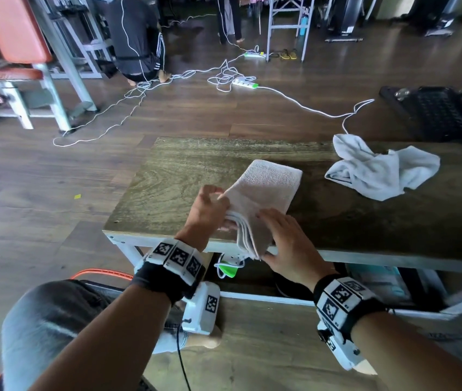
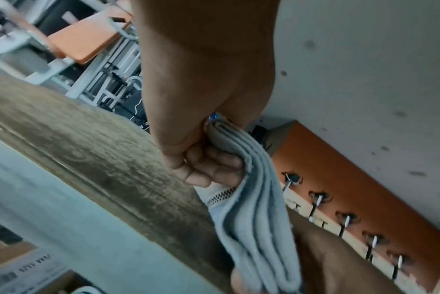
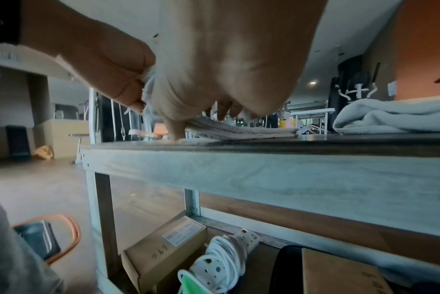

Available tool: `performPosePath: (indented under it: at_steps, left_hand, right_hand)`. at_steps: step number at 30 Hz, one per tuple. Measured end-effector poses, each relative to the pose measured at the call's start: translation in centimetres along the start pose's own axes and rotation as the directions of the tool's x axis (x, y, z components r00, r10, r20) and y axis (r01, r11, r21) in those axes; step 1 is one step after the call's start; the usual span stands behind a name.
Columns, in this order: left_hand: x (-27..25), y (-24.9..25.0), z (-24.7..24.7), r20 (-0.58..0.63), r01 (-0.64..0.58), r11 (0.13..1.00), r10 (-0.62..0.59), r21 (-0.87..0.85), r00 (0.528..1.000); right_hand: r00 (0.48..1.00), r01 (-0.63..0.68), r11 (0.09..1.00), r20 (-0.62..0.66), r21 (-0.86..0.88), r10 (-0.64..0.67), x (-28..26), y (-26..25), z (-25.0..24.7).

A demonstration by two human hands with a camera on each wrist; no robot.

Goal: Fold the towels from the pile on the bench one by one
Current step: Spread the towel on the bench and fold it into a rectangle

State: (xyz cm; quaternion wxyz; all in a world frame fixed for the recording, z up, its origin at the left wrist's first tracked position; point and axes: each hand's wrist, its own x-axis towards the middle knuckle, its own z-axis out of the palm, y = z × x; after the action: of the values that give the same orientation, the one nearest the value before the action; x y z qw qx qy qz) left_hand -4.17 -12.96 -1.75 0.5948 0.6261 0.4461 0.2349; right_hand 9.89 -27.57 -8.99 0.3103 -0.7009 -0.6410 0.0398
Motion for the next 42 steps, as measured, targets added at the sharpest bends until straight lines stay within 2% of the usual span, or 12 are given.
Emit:
performPosePath:
  at_steps: [2,5,7,10,13,18,22,28,32,36,39,42]
  left_hand:
    - [-0.1,1.1,-0.2,-0.015,0.057,0.975,-0.062,-0.215,0.998]
    - [0.5,1.6,-1.5,0.000,0.127,0.901,-0.140,-0.414,0.990]
    - [1.0,1.0,-2.5,-0.012,0.114,0.938,-0.125,-0.328,0.992]
    - [0.9,-0.5,-2.9,0.118,0.025,0.998,-0.031,0.051,0.993]
    - [0.4,-2.0,-2.3,0.259,-0.207,0.859,0.091,0.469,0.962]
    - [0.0,-3.2,-1.6,0.209,-0.213,0.909,0.144,0.357,0.967]
    - [0.1,-4.0,-1.0,0.161,-0.221,0.838,0.161,0.499,0.974]
    - [1.8,-2.4,0.6,0.064,-0.260,0.804,0.268,0.534,0.961]
    - [3.7,-1.9,1.8,0.034,-0.145,0.869,0.147,0.474,0.989]
    - [4.3,-2.3,2.3,0.089,-0.089,0.848,0.049,0.522,0.995]
    - [4.6,-2.1,1.9,-0.018,-0.174,0.788,0.228,0.591,0.973]
    - [4.3,-2.1,1.8,-0.146,-0.173,0.651,0.405,0.739,0.903]
  right_hand:
    - [0.998,-0.013,0.989,-0.064,0.150,0.023,0.8,-0.8,-0.6]
    - [0.976,-0.159,0.921,-0.082,0.355,0.200,1.6,-1.7,-2.1]
    - [0.951,-0.228,0.863,-0.089,0.452,0.297,2.0,-1.8,-2.8]
    - [0.937,-0.260,0.783,-0.049,0.565,0.346,2.3,-1.8,-3.7]
    - [0.941,-0.266,0.740,0.000,0.618,0.339,2.1,-1.8,-4.0]
    - [0.884,-0.390,0.687,0.043,0.613,0.465,1.6,-0.5,-3.3]
    - [0.815,-0.548,0.699,0.104,0.459,0.570,1.7,0.6,-3.3]
    - [0.741,-0.612,0.693,-0.029,0.380,0.671,4.0,2.3,-3.3]
    - [0.680,-0.667,0.677,-0.117,0.310,0.723,4.9,3.4,-3.1]
    - [0.801,-0.596,0.796,0.008,0.108,0.599,4.6,4.1,-3.6]
    - [0.854,-0.519,0.855,0.067,0.019,0.517,4.0,4.6,-3.7]
    - [0.884,-0.468,0.878,0.076,0.100,0.462,3.3,3.8,-3.7]
